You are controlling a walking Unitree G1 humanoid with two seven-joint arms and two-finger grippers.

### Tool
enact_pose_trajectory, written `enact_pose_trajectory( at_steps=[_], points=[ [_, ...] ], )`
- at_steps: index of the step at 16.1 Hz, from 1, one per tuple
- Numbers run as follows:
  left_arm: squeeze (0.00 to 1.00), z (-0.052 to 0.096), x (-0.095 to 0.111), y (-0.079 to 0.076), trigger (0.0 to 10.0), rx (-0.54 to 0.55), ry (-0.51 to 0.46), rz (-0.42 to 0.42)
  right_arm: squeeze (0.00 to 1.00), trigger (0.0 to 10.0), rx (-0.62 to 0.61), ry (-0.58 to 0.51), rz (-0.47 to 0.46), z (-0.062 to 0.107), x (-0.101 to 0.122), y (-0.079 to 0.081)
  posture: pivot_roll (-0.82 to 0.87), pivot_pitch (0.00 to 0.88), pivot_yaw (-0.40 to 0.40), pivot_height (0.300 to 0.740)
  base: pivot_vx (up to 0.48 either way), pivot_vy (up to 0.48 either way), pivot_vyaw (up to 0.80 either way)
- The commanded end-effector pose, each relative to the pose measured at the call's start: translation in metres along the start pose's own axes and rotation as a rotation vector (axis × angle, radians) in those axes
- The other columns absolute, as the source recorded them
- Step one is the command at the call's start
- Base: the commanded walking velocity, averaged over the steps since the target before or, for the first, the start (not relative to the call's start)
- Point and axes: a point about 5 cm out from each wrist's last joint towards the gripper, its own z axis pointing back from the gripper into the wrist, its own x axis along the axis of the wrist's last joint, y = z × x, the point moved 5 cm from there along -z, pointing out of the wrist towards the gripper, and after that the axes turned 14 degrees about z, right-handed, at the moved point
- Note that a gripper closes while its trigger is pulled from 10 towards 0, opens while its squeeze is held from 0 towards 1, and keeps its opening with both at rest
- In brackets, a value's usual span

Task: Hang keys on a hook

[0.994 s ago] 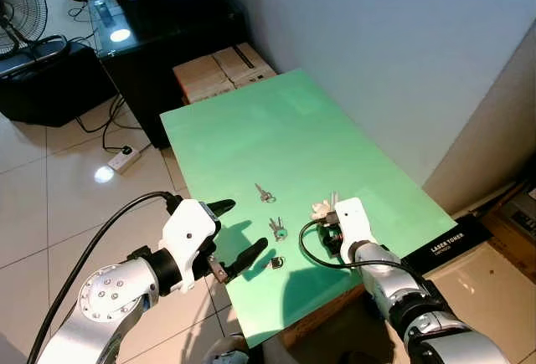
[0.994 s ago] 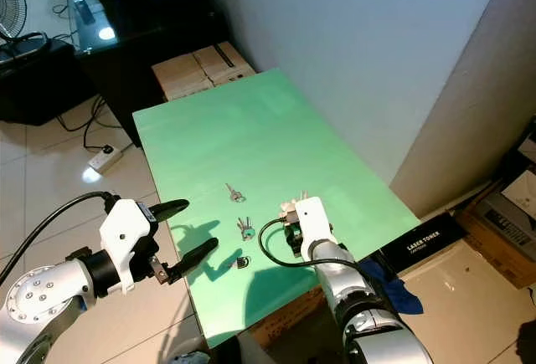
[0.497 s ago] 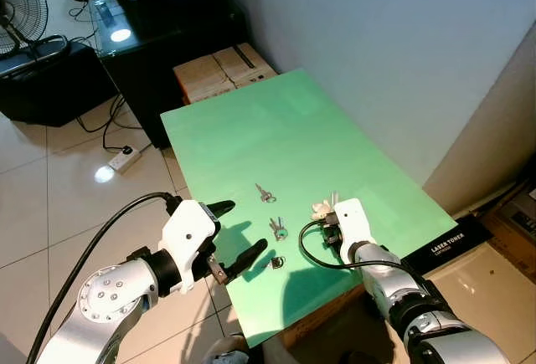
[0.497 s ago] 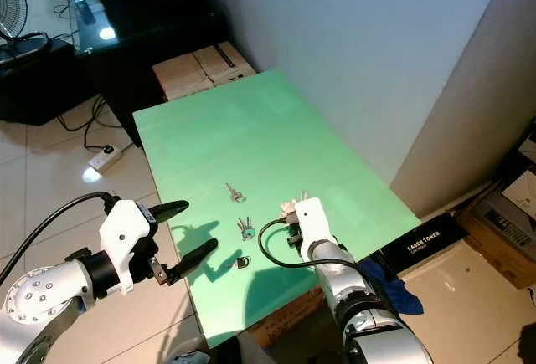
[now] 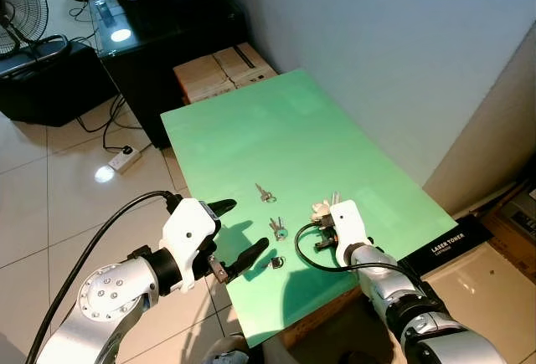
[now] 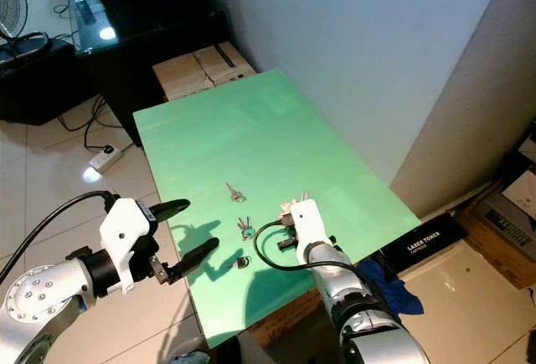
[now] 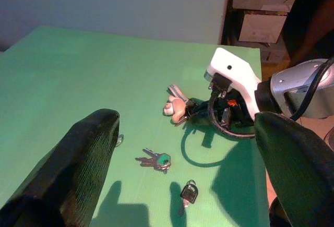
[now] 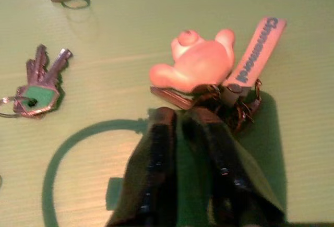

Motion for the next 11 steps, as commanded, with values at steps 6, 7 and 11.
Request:
enact_pose_trajectory(
  at_steps=[6,7,11],
  points=[
    [0.00,0.001,0.004,0.003,10.0,0.004,0.003,-0.018,0.35,0.0,-0.047,-0.064,0.000,0.000,0.012,0.002,0.17,0.130,0.124,0.740,0.000,0.000,0.00],
    [0.00,0.001,0.004,0.003,10.0,0.005,0.003,-0.019,1.00,0.0,-0.053,-0.070,-0.004,0.000,0.013,0.001,0.17,0.130,0.124,0.740,0.000,0.000,0.00],
    [0.00,0.001,0.004,0.004,10.0,0.003,0.004,-0.022,1.00,10.0,-0.140,-0.042,-0.023,-0.001,0.013,-0.007,0.17,0.127,0.126,0.740,0.000,0.000,0.00]
  ],
)
